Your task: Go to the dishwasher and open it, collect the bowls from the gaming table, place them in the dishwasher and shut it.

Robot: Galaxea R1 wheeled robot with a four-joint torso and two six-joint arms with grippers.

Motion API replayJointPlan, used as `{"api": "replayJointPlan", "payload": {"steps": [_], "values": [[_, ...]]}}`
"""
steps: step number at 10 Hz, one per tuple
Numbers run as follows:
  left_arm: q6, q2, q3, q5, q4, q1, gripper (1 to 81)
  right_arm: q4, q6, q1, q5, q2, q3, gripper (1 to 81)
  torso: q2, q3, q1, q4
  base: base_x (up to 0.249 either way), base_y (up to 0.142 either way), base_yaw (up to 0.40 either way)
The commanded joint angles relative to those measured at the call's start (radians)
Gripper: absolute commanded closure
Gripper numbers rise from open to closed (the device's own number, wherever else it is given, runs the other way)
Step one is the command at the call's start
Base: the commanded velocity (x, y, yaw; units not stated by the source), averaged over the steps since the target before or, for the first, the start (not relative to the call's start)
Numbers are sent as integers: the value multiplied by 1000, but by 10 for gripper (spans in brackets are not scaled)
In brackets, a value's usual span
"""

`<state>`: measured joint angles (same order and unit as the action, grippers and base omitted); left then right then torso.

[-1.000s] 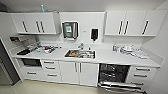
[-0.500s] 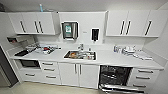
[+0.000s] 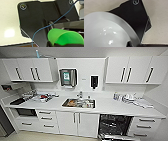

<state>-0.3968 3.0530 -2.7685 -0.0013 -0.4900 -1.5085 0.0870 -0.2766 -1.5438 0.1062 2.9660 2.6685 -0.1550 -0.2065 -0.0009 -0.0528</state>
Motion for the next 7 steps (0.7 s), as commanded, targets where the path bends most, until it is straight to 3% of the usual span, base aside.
{"api": "replayJointPlan", "payload": {"steps": [1, 7], "values": [[0, 4, 4, 44, -7, 44, 811, 11, 0, 40, -43, -9, -1, 811, 0, 0, 1, 0, 103, -82, 0], [0, 4, 4, 46, -7, 44, 811, 13, 0, 40, -43, -9, 0, 811, 0, 0, 1, 0, 100, -88, 0]]}}
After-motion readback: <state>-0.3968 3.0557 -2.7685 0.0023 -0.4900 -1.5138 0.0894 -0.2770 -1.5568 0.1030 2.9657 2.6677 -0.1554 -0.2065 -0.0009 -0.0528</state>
